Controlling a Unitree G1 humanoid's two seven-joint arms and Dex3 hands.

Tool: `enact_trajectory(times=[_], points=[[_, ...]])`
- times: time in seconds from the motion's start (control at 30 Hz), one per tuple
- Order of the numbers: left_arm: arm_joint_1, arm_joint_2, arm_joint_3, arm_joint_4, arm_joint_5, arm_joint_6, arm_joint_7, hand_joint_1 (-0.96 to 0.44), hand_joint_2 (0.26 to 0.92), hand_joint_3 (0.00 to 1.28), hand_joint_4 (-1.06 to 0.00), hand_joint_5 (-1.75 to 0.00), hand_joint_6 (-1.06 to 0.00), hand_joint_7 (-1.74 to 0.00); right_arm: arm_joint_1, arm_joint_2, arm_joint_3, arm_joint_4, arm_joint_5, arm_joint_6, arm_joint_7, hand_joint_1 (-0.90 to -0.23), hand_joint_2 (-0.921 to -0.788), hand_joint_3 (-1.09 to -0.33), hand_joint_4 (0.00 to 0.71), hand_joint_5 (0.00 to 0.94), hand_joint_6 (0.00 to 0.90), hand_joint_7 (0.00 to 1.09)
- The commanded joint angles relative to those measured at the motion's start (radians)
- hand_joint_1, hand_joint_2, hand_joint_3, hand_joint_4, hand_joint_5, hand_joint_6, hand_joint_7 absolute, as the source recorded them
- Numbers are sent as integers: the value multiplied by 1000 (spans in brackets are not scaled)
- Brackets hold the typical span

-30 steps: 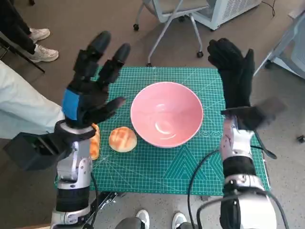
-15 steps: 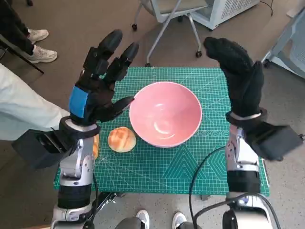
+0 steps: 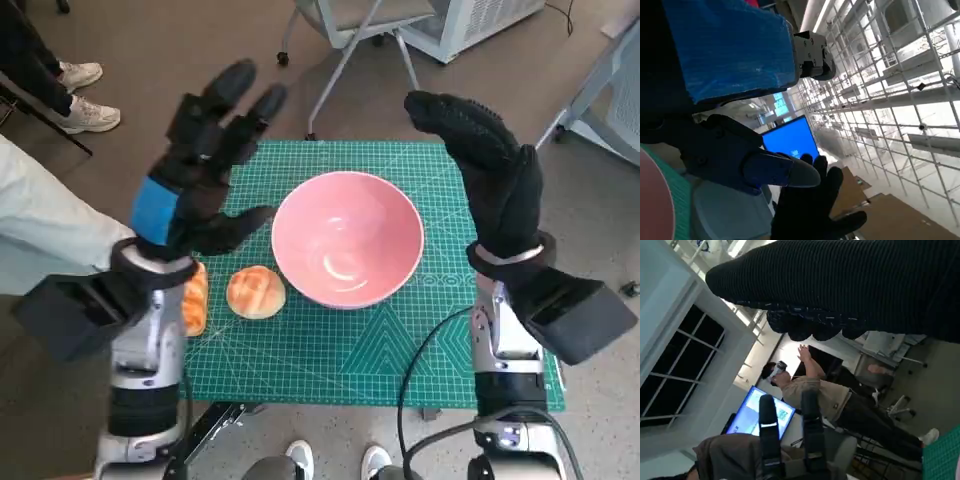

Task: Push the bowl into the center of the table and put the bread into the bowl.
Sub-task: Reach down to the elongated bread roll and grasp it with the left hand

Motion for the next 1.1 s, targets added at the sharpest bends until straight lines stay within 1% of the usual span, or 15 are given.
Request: enact_trajectory(times=[0.03,0.13,0.2,0.27,0.5,0.53,0.57,0.6,0.63,0.67,0.73,0.83,0.93,1.0,1.1], points=[[-35,88,48,21,32,-76,-23,-628,921,160,-249,-2,-22,-487,30,3,4,0,-15,20,-22,-733,-921,-774,178,6,4,615],[-47,155,65,64,58,-123,-53,-591,921,131,-250,-3,-37,-488,34,9,8,-1,-20,22,-32,-734,-921,-774,177,5,2,619],[-55,238,77,101,92,-152,-91,-564,921,114,-252,-3,-47,-487,38,12,11,-4,-26,24,-41,-734,-921,-775,177,5,1,621],[-59,288,83,125,107,-168,-115,-532,921,94,-254,-4,-57,-484,40,13,14,-8,-30,27,-48,-734,-921,-776,177,5,0,623],[-65,310,72,152,99,-195,-120,-501,921,74,-257,-4,-68,-477,42,12,17,-13,-32,30,-55,-734,-921,-779,177,5,-1,626],[-63,378,84,193,99,-191,-172,-501,921,73,-257,-4,-69,-476,45,17,19,-16,-30,31,-57,-734,-921,-779,177,4,-1,626],[-64,439,91,240,104,-194,-220,-464,900,62,-260,-5,-72,-476,47,20,19,-16,-28,30,-58,-734,-921,-779,177,4,-1,626],[-65,481,97,274,106,-199,-255,-387,864,42,-271,-8,-85,-467,50,23,21,-18,-26,29,-59,-734,-921,-779,177,4,-1,626],[-67,505,100,297,107,-205,-276,-337,841,29,-279,-9,-98,-453,51,24,21,-19,-26,29,-60,-734,-921,-780,177,4,-1,626],[-59,532,95,306,131,-212,-285,-320,833,24,-282,-9,-103,-447,50,24,20,-14,-23,27,-57,-734,-921,-780,177,4,-1,626],[-48,575,85,326,174,-237,-299,-232,795,10,-297,-7,-158,-390,48,25,17,-9,-18,25,-53,-734,-921,-783,177,4,-1,626],[-42,618,67,359,215,-281,-317,-198,777,4,-307,-4,-208,-324,46,28,16,-5,-15,25,-52,-734,-921,-784,176,3,-1,626],[-31,661,48,372,255,-292,-333,-172,769,2,-314,-2,-260,-244,43,32,16,-1,-15,25,-53,-734,-921,-786,176,3,-1,626],[-29,685,34,392,283,-317,-335,-152,766,1,-318,-1,-296,-186,41,33,16,2,-15,25,-54,-734,-921,-785,177,3,-1,626],[-28,715,16,415,326,-358,-332,-143,763,0,-321,-1,-321,-150,39,36,17,5,-14,26,-53,-734,-921,-784,177,3,-1,626]])
